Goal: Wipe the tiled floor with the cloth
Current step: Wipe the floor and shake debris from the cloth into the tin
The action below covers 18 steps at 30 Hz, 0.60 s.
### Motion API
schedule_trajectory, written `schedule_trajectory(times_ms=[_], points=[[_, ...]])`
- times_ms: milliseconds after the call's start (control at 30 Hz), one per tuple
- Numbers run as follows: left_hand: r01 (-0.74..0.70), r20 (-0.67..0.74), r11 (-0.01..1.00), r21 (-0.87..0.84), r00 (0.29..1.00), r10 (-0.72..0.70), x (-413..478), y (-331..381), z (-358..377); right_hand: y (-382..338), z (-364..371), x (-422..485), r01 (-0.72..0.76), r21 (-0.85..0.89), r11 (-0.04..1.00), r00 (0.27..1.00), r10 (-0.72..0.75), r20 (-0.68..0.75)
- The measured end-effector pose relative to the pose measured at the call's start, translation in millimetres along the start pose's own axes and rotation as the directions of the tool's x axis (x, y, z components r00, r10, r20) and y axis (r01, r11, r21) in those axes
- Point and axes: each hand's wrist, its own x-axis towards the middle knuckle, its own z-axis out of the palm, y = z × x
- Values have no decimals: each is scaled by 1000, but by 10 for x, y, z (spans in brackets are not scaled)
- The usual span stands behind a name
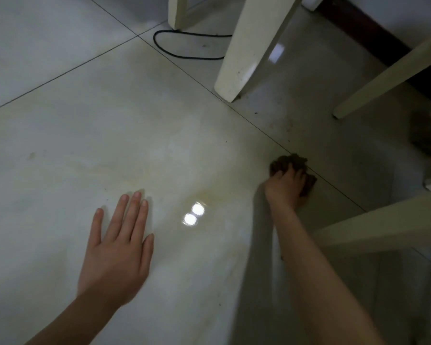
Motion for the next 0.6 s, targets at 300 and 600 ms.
schedule_trajectory(times_ms=[300,600], points=[[7,43,1000,-2,999,-7,-1,11,-43,230,196,-1095,790,-129,600,612,-761,216],[7,63,1000,19,998,-8,15,0,-35,168,22,-358,106,-42,993,994,-106,-1]])
